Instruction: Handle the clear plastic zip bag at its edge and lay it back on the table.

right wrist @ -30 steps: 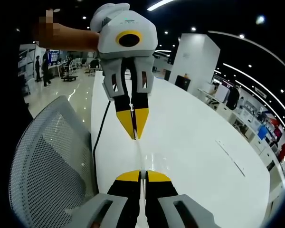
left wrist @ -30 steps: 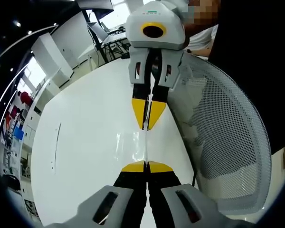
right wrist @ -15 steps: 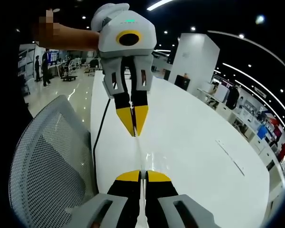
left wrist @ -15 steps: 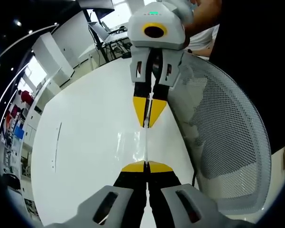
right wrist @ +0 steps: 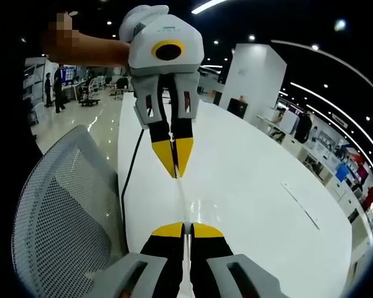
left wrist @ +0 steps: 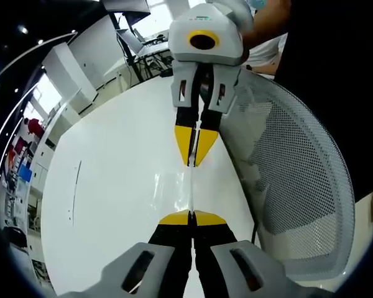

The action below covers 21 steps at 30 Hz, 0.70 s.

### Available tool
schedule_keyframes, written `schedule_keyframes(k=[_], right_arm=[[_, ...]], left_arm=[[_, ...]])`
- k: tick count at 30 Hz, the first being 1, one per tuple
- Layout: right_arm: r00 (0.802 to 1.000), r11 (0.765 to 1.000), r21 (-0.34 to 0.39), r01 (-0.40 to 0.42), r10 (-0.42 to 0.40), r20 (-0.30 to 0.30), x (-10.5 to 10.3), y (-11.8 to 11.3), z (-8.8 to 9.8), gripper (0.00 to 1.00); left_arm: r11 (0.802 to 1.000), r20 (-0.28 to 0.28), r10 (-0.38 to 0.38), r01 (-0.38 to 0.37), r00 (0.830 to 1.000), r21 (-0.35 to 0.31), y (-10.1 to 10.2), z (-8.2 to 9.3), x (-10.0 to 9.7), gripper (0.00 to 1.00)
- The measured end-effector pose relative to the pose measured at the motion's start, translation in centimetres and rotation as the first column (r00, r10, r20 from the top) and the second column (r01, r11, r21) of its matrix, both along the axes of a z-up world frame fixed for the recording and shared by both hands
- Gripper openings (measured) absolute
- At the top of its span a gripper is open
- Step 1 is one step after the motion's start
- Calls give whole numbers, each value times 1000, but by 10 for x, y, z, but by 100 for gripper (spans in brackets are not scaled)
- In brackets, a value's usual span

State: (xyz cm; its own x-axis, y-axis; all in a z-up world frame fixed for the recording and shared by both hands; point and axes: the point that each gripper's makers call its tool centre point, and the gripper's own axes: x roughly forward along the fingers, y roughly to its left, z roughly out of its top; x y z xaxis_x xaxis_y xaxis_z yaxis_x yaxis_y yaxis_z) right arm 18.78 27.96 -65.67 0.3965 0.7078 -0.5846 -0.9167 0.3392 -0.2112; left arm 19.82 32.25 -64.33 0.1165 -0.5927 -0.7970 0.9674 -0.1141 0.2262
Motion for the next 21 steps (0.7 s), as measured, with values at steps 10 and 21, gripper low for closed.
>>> schedule_keyframes(k=[10,21], right_arm=[[1000,1000,-3,-1,1,1,0,-1,0,0],[1000,1000,-3,-3,3,0,0,-1,0,0]], left_arm=[[1000,-1,-4,4,1000,1,-2,1,-1,0],[1000,-3,-5,5,1000,5,-2,1,-1,0]])
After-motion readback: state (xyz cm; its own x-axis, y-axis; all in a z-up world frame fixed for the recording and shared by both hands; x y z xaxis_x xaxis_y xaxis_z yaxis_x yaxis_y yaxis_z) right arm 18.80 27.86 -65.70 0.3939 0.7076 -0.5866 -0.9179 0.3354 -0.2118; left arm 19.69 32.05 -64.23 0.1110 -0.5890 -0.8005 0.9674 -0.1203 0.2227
